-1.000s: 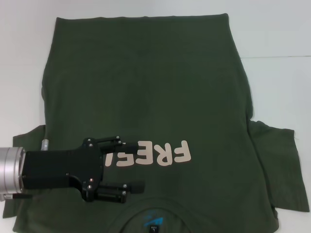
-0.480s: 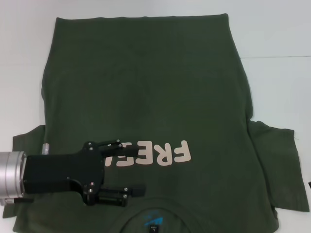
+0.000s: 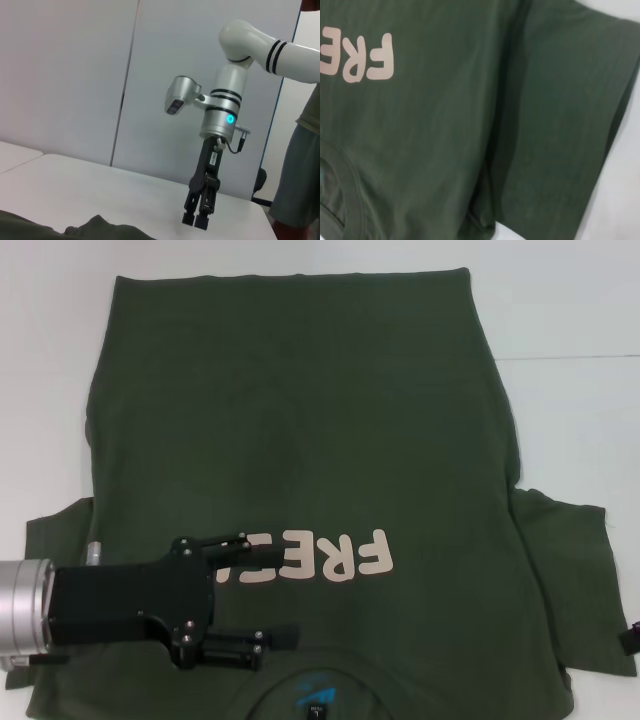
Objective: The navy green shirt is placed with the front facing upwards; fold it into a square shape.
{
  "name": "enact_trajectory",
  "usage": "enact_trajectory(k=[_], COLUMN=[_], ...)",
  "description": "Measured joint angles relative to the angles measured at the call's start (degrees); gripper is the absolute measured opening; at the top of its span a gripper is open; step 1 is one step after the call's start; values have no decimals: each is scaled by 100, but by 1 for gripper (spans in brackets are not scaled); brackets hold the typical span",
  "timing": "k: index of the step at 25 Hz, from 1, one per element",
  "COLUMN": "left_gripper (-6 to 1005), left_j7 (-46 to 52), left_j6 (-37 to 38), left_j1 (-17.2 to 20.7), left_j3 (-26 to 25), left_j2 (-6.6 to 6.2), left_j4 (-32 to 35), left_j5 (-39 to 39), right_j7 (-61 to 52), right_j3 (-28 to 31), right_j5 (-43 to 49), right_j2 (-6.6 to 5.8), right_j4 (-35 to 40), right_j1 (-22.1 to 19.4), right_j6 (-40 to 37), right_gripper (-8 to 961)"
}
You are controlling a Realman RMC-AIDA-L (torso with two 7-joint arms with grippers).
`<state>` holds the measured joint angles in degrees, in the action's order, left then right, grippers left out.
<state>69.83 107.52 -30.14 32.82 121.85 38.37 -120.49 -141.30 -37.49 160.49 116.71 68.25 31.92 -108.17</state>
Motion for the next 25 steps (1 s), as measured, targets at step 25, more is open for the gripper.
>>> enact_trajectory(k=[25], left_gripper=[873], left_j7=[-101], left_j6=[-65], left_j1=[59], left_j3=[23], left_j2=[48], left_j4=[-5], left_j5=[-4], right_j7=[-235], right_j3=[-219], right_j5=[480], right_j2=[-107], right_j4=[-1058], right_j1=[513], right_j6=[279], right_gripper=[944])
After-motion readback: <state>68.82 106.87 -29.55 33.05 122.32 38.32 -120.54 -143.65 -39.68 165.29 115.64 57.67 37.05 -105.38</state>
